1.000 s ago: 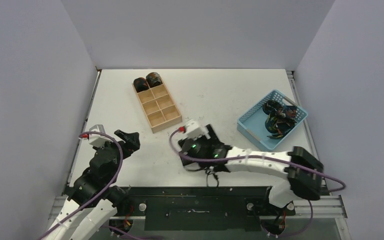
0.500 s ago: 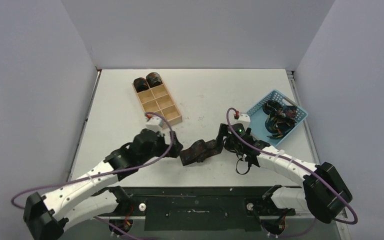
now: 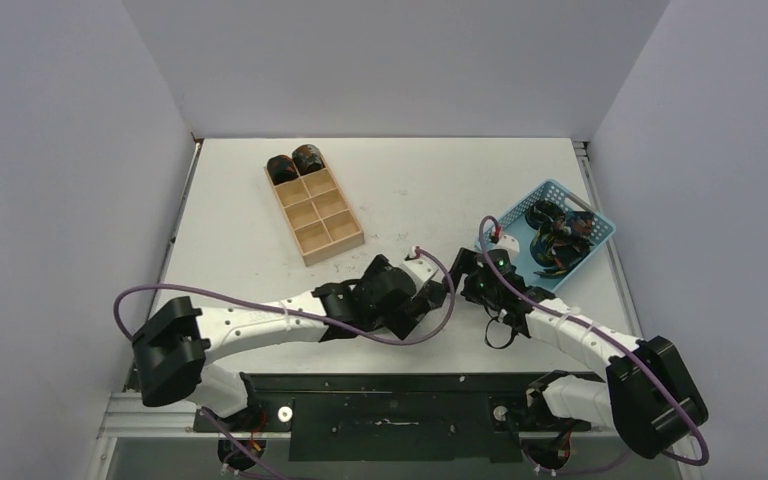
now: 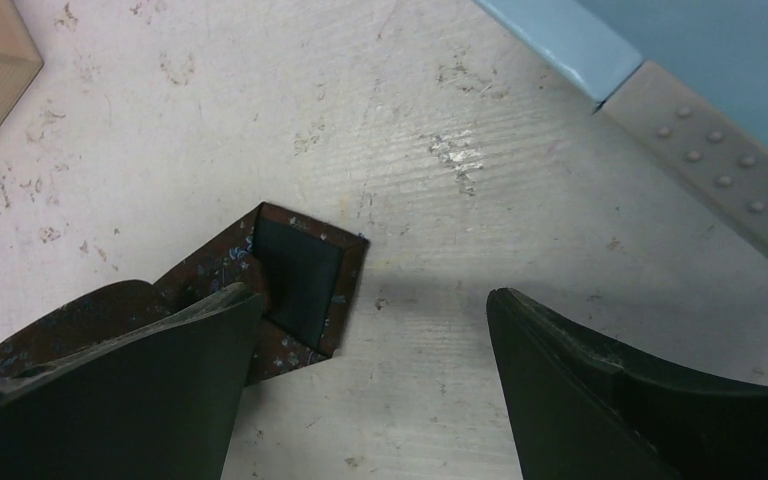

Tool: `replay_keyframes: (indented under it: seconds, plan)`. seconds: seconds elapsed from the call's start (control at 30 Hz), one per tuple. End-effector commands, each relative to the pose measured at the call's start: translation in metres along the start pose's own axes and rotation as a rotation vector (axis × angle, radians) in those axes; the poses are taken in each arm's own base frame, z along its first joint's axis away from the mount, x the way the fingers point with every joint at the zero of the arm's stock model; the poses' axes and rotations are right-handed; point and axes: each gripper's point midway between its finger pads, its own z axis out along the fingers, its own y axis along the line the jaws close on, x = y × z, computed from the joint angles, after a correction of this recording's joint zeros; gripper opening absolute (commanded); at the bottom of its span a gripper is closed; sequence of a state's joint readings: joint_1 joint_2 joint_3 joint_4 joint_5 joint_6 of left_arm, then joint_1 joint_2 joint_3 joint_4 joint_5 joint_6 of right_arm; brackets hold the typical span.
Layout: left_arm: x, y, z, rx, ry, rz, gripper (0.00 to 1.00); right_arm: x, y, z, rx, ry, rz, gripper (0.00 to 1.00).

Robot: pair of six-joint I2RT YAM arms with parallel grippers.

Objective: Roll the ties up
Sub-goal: Flatten out the tie at the center of the board.

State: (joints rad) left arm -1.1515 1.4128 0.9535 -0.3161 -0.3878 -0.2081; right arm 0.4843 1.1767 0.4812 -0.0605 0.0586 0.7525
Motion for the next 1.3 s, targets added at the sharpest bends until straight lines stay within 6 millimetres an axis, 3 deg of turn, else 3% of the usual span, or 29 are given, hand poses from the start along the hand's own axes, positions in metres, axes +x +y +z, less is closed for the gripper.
replay_keyframes:
  seconds: [0.0, 0.17, 0.3, 0.53, 0.83, 1.07, 1.27]
  plan:
    - [-0.014, -0.002, 0.013, -0.031, 0.014, 0.089, 0.96, -0.015, 0.017, -0.007, -0.089, -0.045, 0.026, 0.86]
    - [-0.003, -0.017, 0.032, 0.02, 0.043, 0.115, 0.96, -0.018, 0.016, -0.008, -0.096, -0.05, 0.031, 0.86]
    - [0.007, -0.007, 0.047, -0.045, 0.083, 0.084, 1.0, -0.014, 0.015, -0.009, -0.109, -0.031, 0.051, 0.87]
    - [0.026, 0.005, 0.059, -0.078, 0.101, -0.034, 0.62, -0.02, 0.028, -0.009, -0.159, -0.035, 0.076, 0.87]
    - [0.036, 0.022, 0.042, -0.123, 0.014, -0.154, 0.21, -0.005, 0.049, 0.003, -0.189, 0.022, 0.053, 0.86]
    - [0.045, 0.025, 0.033, -0.109, -0.031, -0.209, 0.08, 0.016, 0.077, 0.017, -0.191, 0.079, 0.001, 0.85]
    - [0.051, 0.029, 0.029, -0.118, -0.041, -0.24, 0.02, 0.033, 0.072, 0.017, -0.162, 0.1, 0.012, 0.84]
